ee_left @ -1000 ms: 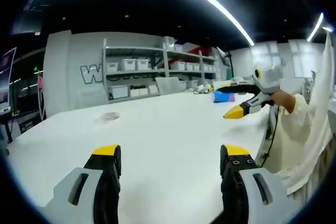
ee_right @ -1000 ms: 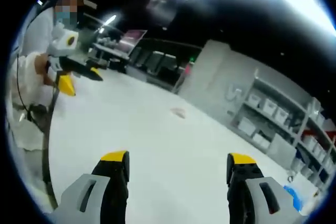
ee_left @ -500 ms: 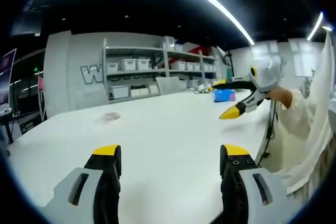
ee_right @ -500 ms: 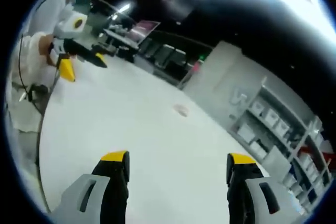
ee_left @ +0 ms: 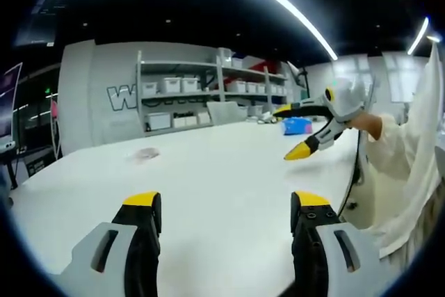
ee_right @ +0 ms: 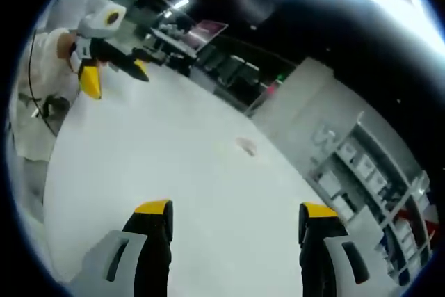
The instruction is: Open the resealable bag by pulling the two sides of the seal apart until the entire bag opening is separated and visibly accessible.
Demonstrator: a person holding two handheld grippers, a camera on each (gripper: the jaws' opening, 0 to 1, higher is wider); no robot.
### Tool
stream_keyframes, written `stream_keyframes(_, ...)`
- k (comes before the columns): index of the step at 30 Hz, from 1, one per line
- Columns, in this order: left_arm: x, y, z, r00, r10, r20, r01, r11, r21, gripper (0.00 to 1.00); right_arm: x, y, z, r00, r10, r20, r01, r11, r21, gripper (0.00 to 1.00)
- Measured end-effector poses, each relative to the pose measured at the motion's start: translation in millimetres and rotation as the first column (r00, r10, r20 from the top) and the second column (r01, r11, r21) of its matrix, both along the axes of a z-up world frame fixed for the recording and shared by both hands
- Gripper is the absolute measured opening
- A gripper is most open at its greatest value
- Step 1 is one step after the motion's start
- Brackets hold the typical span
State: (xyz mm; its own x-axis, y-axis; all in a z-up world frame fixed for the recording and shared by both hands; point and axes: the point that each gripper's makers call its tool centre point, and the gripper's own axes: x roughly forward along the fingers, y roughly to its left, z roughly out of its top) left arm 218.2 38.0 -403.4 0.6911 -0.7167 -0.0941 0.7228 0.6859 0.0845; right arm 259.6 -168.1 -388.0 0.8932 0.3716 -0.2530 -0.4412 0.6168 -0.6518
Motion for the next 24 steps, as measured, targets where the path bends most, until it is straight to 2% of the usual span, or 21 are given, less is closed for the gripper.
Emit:
stream_keyframes(8,0.1,1,1.9,1.000,0.002,0.003,-0.002,1.000,-0.006,0.75,4,8,-1.6,1.000,0.020,-0.011,-0.020,1.000,-0.004,0.74)
stream_keyframes(14,-0.4,0,0.8,1.000,-0.001,0.001,0.001,1.000,-0.004,0.75,7,17,1.7,0.999,0.047,-0.007,-0.047,0.998,-0.051,0.74)
stream_keyframes(24,0.5,2,0.3,1.000,0.003,-0.001,-0.003,1.000,-0.004,0.75,14,17,2.8,0.998,0.051,-0.025,-0.052,0.996,-0.067,0.75)
